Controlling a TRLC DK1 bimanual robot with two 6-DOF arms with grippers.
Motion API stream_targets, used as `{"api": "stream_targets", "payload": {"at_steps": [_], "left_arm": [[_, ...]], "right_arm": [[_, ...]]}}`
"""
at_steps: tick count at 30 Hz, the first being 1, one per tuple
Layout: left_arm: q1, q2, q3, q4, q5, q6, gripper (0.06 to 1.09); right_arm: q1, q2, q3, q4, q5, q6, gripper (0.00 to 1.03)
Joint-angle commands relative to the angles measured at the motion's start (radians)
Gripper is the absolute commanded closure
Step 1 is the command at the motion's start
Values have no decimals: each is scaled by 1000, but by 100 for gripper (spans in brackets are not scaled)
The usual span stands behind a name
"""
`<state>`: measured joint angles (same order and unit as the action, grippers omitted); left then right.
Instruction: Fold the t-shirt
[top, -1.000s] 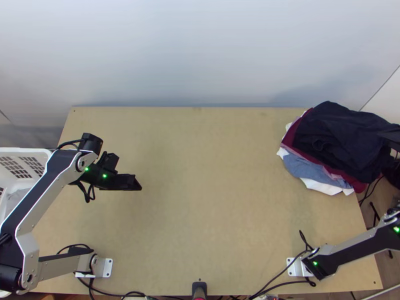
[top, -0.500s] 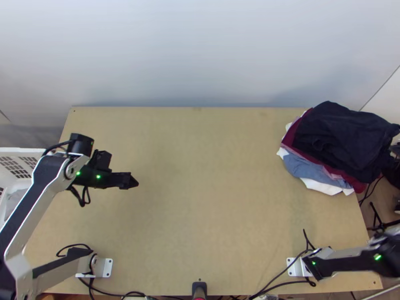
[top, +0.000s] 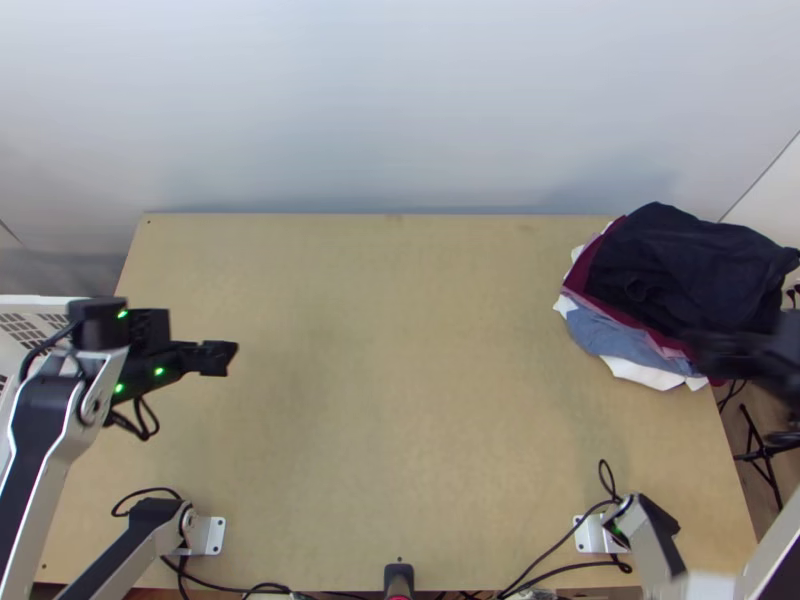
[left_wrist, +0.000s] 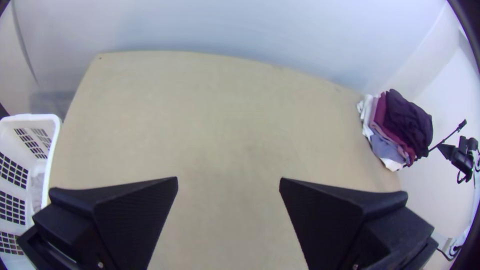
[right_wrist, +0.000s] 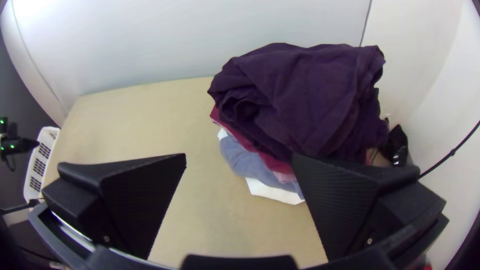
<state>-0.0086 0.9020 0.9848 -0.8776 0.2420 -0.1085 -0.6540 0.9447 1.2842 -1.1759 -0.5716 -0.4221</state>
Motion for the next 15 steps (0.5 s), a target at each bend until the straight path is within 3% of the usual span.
{"api": "stream_targets", "payload": {"at_steps": [1, 6, 10, 15], "left_arm": [[44, -164, -120, 108, -50, 47, 10], [45, -206, -209, 284, -52, 70, 10], [65, -238, -278, 431, -52, 104, 10], [119, -353, -413, 649, -50, 153, 10]], "right_arm": [[513, -210, -292, 381, 426, 267, 5], [629, -219, -453, 670, 619, 295, 7], [659, -254, -568, 869, 658, 269, 7], [705, -394, -758, 1127, 679, 166, 7]]}}
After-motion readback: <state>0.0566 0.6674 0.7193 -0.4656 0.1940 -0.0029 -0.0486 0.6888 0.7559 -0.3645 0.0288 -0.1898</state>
